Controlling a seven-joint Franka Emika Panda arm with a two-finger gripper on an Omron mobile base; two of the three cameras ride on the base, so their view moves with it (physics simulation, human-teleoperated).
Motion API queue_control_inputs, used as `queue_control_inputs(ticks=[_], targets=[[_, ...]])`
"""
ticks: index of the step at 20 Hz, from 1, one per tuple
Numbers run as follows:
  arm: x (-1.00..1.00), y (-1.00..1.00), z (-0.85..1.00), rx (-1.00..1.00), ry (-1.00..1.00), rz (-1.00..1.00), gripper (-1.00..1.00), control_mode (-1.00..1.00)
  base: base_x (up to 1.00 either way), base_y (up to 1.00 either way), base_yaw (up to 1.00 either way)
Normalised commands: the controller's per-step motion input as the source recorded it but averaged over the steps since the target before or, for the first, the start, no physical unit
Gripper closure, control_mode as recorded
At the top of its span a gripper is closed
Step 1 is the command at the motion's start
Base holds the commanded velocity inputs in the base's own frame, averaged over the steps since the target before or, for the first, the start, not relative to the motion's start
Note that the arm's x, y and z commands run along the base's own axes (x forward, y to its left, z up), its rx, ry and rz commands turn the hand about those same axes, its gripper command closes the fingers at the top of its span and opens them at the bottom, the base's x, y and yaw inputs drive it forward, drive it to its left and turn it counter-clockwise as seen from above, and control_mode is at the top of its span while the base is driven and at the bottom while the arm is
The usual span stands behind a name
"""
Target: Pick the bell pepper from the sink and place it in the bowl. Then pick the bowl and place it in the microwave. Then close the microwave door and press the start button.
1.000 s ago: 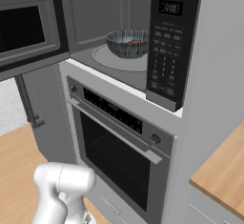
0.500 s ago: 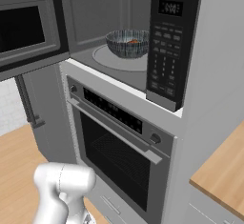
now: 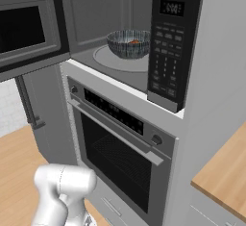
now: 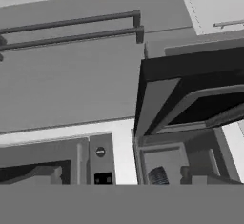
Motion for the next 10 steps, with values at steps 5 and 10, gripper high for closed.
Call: queue_control_inputs(ticks=[5,10], targets=[[0.65,0.94,-0.33,-0.04,0.0,-0.16,-1.0,-1.0,0.0,0.0,0.0],[0.86,0.73,-0.15,-0.05,0.0,-0.25,-1.0,-1.0,0.0,0.0,0.0]])
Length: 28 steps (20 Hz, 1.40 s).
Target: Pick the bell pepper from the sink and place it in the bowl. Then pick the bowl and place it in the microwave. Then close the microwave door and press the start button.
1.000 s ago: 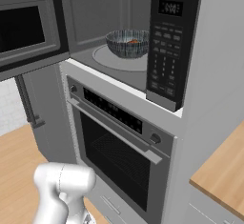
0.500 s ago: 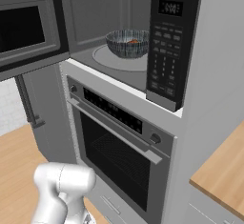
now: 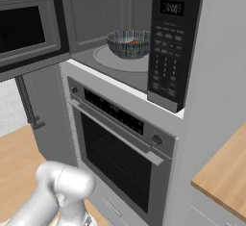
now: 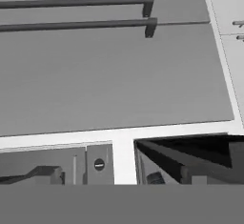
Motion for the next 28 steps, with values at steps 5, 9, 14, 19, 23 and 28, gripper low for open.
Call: queue_control_inputs(ticks=[5,9,14,19,23,28], targets=[[0.62,0.36,-0.11,-0.04,0.0,-0.19,-1.0,-1.0,0.0,0.0,0.0],[0.84,0.56,-0.23,-0.07,0.0,-0.18,-1.0,-1.0,0.0,0.0,0.0],[0.51,0.0,0.03,0.0,-0.14,-0.13,-1.0,-1.0,0.0,0.0,0.0],[0.1,-0.53,0.28,0.13,-0.35,0.0,-1.0,-1.0,0.0,0.0,0.0],[0.28,-0.54,0.29,0.17,-0.31,0.0,-1.0,-1.0,0.0,0.0,0.0],[0.43,-0.27,0.19,0.13,-0.24,0.0,-1.0,-1.0,0.0,0.0,0.0]])
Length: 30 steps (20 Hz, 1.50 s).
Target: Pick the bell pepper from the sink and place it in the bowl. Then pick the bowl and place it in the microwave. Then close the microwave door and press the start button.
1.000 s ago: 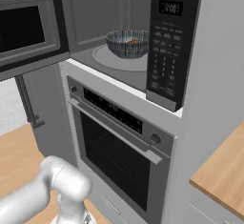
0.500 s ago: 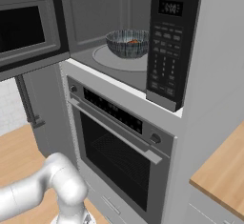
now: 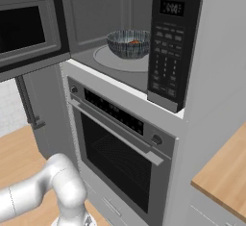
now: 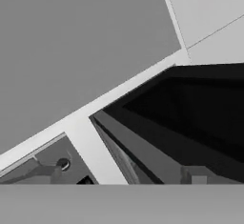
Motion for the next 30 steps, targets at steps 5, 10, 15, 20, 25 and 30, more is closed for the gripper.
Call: queue_control_inputs(ticks=[5,10,15,20,25,30], targets=[[0.07,-0.53,0.45,0.17,-0.24,0.0,-1.0,-1.0,0.0,0.0,0.0],[-0.11,-1.0,0.56,0.29,-0.29,0.0,-1.0,-1.0,0.0,0.0,0.0],[-0.29,-1.0,0.53,0.31,-0.26,0.0,-1.0,-1.0,0.0,0.0,0.0],[-0.38,-1.0,0.36,0.35,-0.15,0.02,-1.0,-1.0,0.0,0.0,0.0],[-0.07,-1.0,0.31,0.32,-0.02,0.03,-1.0,-1.0,0.0,0.0,0.0],[0.0,-1.0,0.19,0.29,-0.02,0.05,-1.0,-1.0,0.0,0.0,0.0]])
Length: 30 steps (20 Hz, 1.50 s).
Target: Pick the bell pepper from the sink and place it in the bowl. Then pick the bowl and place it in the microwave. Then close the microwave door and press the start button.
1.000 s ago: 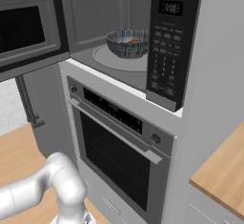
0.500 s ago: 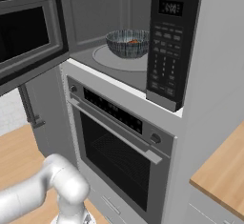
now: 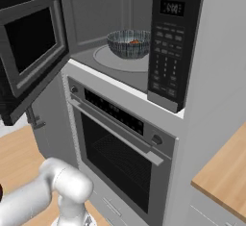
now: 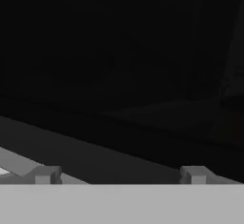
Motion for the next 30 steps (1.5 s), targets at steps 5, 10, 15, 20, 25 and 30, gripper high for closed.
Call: queue_control_inputs(ticks=[5,10,15,20,25,30], targets=[[0.15,-0.97,0.03,0.23,0.0,0.04,-1.0,-1.0,0.0,0.0,0.0],[0.57,-0.75,0.0,0.06,-0.07,0.0,-1.0,-1.0,0.0,0.0,0.0],[0.65,-0.72,0.01,0.0,-0.07,-0.02,-1.0,-1.0,0.0,0.0,0.0],[0.39,-0.95,0.02,0.02,-0.13,0.0,-1.0,-1.0,0.0,0.0,0.0],[0.4,-0.89,0.0,0.07,-0.09,0.0,-1.0,-1.0,0.0,0.0,0.0],[0.85,-0.61,-0.1,0.04,-0.03,0.0,-1.0,-1.0,0.0,0.0,0.0]])
